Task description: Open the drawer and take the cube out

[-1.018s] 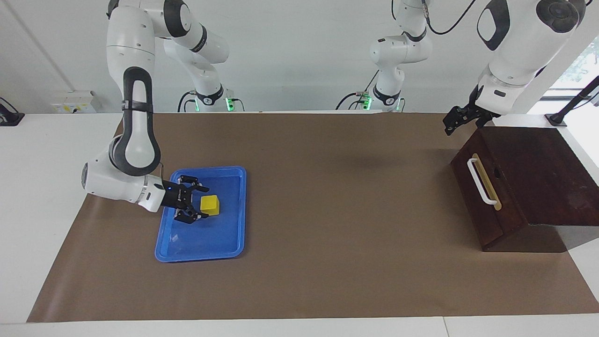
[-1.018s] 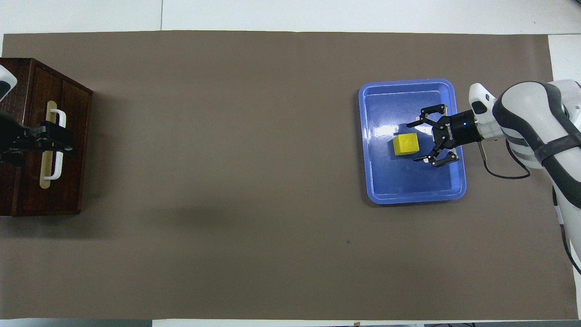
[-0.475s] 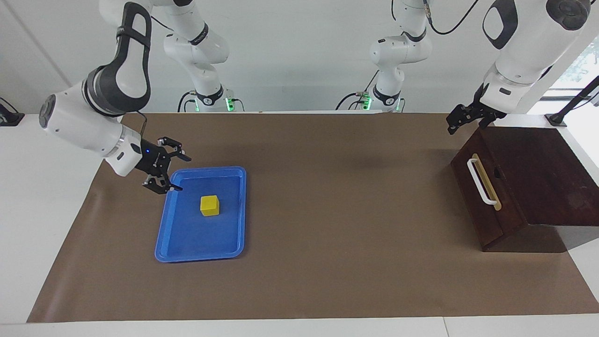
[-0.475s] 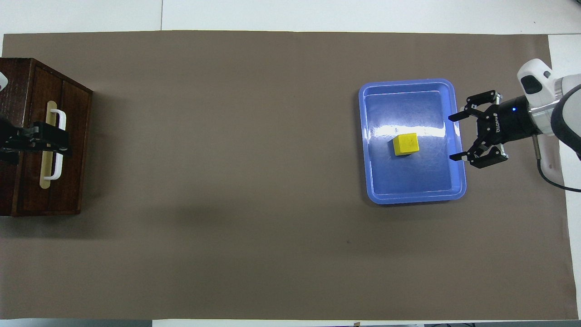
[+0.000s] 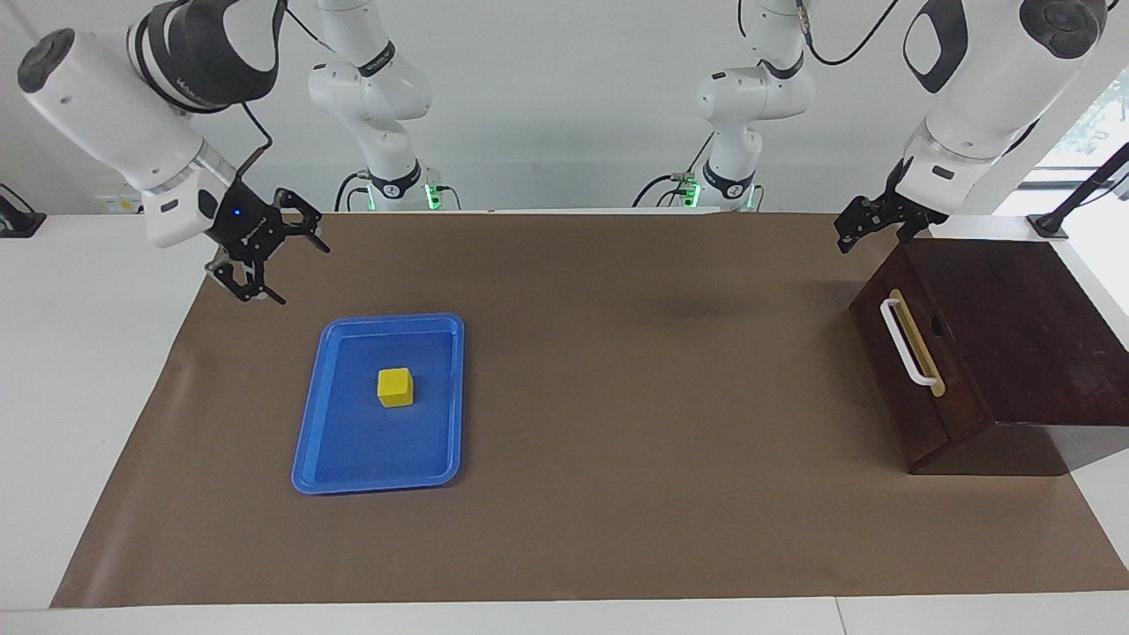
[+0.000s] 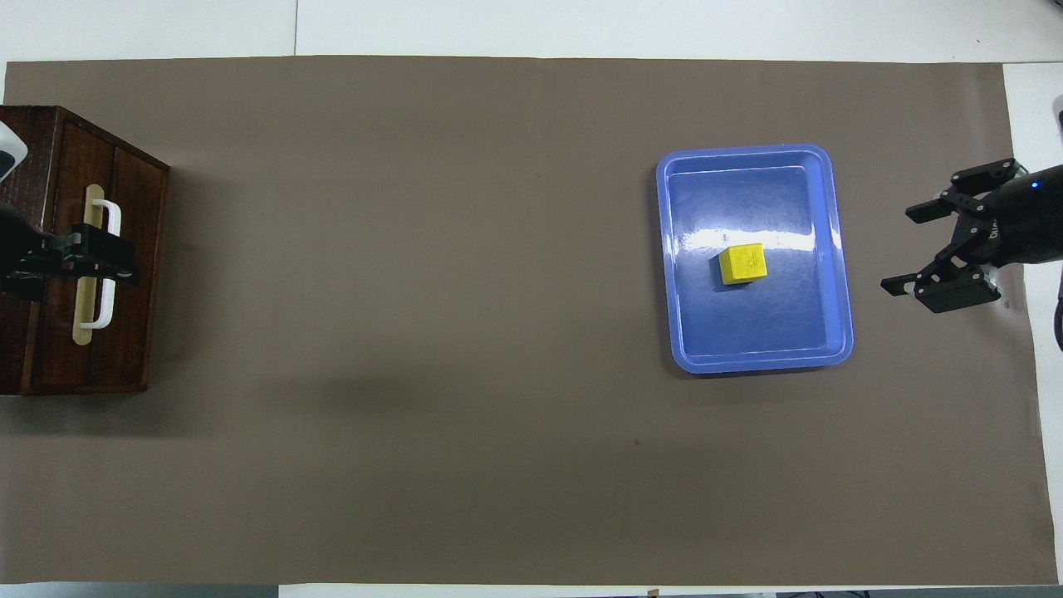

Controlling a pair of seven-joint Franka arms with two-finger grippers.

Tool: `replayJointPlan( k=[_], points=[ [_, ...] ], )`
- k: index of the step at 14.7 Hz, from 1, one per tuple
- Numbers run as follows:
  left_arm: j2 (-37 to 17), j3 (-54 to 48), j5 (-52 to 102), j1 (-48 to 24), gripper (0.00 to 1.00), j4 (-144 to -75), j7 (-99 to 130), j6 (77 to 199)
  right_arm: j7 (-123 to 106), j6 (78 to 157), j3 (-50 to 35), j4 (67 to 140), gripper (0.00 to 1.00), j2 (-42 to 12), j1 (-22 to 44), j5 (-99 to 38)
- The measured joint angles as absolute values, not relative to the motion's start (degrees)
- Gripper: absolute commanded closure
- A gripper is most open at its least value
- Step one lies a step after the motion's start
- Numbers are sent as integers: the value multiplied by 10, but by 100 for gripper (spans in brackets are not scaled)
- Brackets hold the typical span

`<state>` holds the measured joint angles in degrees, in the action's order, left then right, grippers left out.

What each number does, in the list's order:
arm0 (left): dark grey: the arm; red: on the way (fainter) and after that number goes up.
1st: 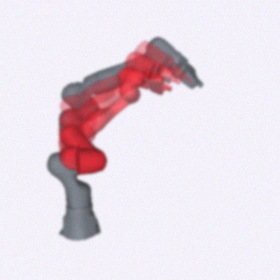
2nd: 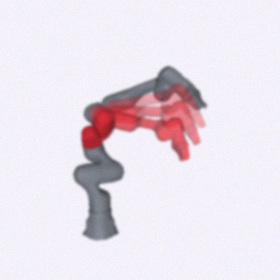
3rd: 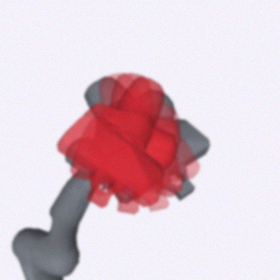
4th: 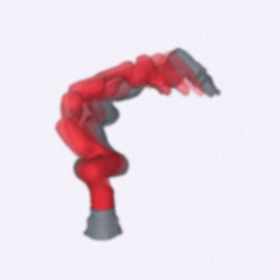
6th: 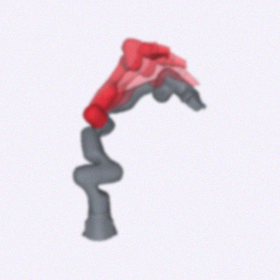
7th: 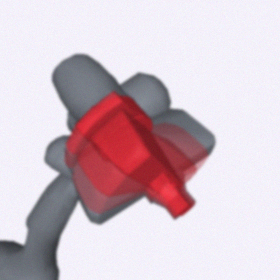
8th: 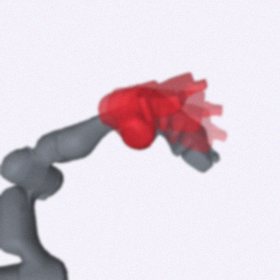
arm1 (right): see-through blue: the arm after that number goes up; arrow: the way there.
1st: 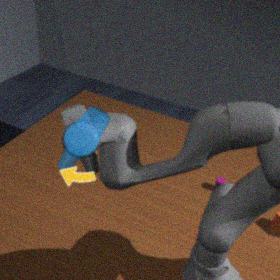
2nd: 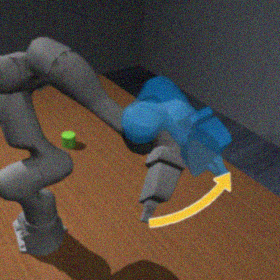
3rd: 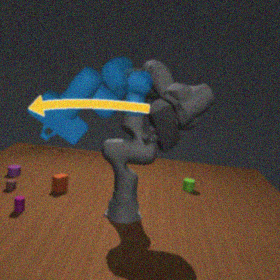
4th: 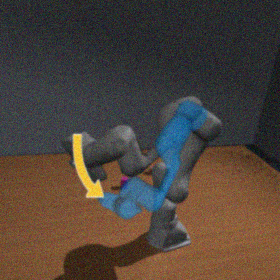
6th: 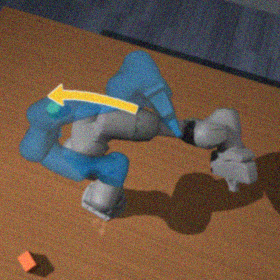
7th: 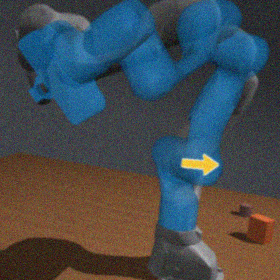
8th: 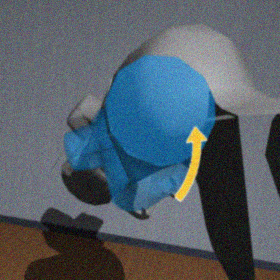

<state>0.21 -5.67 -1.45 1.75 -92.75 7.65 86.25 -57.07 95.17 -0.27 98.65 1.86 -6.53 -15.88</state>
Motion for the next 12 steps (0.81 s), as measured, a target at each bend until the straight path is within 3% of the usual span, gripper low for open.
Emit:
replayJointPlan(
  k=[9,12],
  points=[
    [8,-56,-14,17,0,-922,75,863,-230,787,-4,893,0,66,-62,-45],
    [8,-56,-14,17,0,-922,75,863,-116,782,-5,897,0,73,-49,-10]
  ],
)
